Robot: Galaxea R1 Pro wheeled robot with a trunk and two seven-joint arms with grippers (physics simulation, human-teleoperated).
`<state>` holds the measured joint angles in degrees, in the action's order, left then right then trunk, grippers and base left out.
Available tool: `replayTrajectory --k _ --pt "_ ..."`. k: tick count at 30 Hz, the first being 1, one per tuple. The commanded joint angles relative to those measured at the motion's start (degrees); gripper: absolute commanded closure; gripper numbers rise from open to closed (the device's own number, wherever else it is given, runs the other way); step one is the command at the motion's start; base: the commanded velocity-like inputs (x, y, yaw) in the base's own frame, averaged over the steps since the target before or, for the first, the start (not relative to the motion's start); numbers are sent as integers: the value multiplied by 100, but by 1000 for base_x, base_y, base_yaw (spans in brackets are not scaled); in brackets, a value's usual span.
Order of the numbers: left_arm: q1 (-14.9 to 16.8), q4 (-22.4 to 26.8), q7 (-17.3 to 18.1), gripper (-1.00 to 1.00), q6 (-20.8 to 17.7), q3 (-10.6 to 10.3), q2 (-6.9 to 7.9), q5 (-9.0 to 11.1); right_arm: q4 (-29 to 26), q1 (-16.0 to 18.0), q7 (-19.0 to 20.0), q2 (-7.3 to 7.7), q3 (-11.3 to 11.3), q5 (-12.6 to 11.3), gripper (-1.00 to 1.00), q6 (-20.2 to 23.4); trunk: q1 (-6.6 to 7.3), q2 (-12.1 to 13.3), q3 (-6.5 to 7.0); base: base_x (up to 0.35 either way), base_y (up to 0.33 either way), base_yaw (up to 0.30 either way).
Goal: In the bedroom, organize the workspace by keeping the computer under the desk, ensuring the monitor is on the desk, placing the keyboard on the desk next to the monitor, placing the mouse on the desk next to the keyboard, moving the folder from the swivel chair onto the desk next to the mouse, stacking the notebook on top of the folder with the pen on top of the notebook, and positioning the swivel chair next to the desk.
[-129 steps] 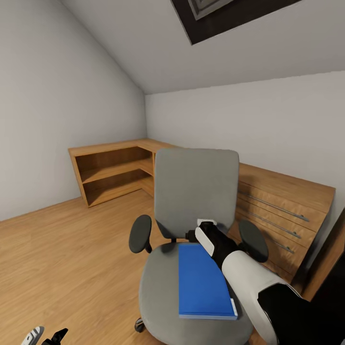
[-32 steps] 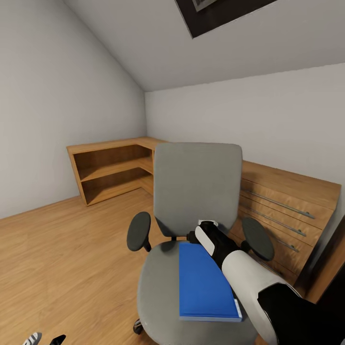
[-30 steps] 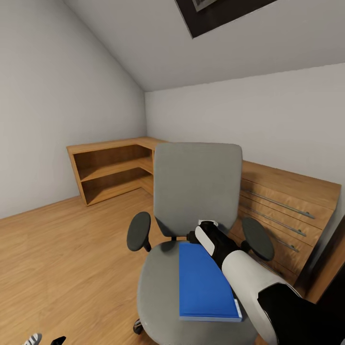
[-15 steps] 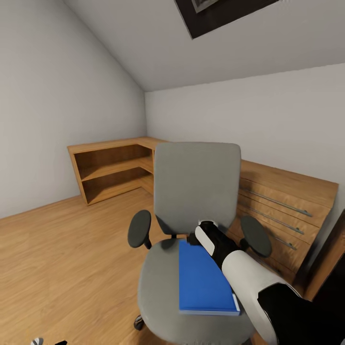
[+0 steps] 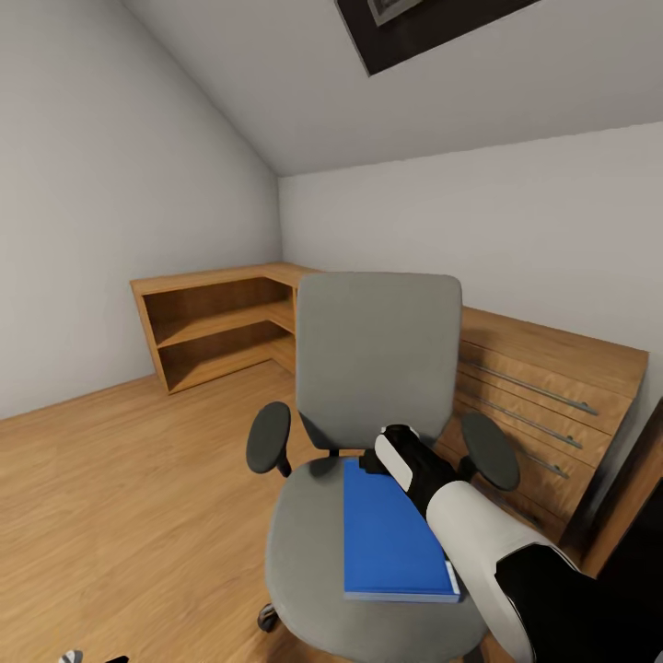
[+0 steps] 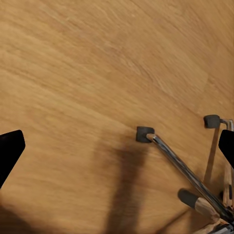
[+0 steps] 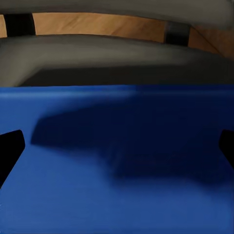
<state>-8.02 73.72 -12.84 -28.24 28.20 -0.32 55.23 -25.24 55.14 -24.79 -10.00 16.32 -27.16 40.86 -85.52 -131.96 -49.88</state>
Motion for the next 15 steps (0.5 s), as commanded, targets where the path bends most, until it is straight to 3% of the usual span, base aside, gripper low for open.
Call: replayTrajectory --k 1,8,15 --pt "1 12 -44 -100 -24 -1 -3 64 -5 5 -54 0 29 -60 -100 -6 1 -3 -5 0 0 0" --pt "0 15 -39 -100 -18 -37 -6 -48 -7 5 -60 0 29 -53 -100 -45 1 -3 -5 144 0 0" --pt "1 13 -35 -100 -23 -30 -8 -112 -7 5 -61 0 29 -53 -100 -51 1 -3 -5 41 0 0"
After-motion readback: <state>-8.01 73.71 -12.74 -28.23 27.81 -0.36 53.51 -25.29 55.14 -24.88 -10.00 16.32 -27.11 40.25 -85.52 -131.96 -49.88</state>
